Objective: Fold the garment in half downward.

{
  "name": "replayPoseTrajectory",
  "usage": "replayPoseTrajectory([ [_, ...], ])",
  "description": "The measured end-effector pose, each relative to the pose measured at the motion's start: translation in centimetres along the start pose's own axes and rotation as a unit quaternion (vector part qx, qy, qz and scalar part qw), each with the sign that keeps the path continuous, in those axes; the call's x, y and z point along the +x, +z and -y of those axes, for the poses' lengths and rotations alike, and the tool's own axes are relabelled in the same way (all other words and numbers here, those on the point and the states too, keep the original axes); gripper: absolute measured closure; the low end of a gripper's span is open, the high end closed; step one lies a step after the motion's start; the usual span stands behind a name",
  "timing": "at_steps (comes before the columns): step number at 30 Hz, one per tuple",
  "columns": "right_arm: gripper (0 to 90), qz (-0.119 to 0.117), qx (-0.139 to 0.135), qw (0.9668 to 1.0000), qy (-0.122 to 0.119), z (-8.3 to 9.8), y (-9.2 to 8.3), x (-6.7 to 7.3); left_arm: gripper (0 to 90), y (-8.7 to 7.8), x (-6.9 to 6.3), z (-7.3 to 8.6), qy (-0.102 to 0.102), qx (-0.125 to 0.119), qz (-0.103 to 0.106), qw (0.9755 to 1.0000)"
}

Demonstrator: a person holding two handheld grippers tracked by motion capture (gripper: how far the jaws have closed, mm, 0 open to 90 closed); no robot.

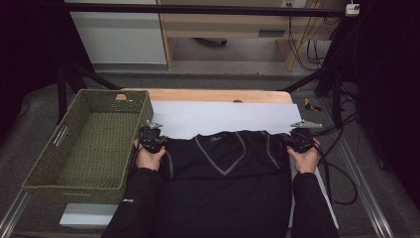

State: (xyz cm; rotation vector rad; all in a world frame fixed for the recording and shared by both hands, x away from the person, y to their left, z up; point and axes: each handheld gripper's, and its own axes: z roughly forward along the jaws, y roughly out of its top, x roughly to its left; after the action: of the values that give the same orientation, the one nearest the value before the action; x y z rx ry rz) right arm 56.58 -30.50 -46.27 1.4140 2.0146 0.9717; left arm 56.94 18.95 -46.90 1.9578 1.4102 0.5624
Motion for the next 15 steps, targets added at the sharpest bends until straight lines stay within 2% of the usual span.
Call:
replayPoseTrajectory([
  [4, 85.9, 0.0, 0.009, 1.0, -0.003, 0.5, 0.9, -0.1, 82.0, 0.8, 0.3, 0.1, -0.008, -0.007, 0.003, 0.9999],
  [6, 85.2, -0.004, 0.02, 0.9998, -0.003, 0.9, 1.3, 0.0, 80.9, 0.7, 0.2, 0.0, -0.005, -0.006, 0.005, 1.0],
  [8, 82.2, -0.01, 0.017, 0.9998, 0.003, 1.1, 1.3, 0.0, 76.1, 0.3, 0.1, 0.0, -0.002, -0.005, 0.005, 1.0],
  [9, 78.3, -0.016, 0.018, 0.9996, 0.013, 1.1, 1.1, 0.0, 71.3, 0.1, 0.0, -0.1, 0.0, -0.007, 0.003, 1.0],
  [10, 75.7, -0.016, 0.016, 0.9997, 0.011, 1.0, 0.8, 0.1, 67.7, -0.5, -0.1, -0.2, 0.002, -0.011, 0.007, 0.9999],
  [11, 69.7, -0.013, 0.0, 0.9999, 0.004, 0.9, 0.2, 0.1, 61.3, -1.1, -0.3, -0.3, 0.003, -0.017, 0.014, 0.9998],
  [14, 57.0, -0.014, -0.029, 0.9994, 0.013, 0.7, -1.4, 0.0, 43.0, -2.9, -0.9, -0.6, 0.002, -0.033, 0.034, 0.9989],
  [15, 52.7, -0.019, -0.036, 0.9991, 0.013, 0.7, -1.7, 0.0, 38.3, -3.8, -1.3, -0.6, 0.014, -0.038, 0.041, 0.9983],
])
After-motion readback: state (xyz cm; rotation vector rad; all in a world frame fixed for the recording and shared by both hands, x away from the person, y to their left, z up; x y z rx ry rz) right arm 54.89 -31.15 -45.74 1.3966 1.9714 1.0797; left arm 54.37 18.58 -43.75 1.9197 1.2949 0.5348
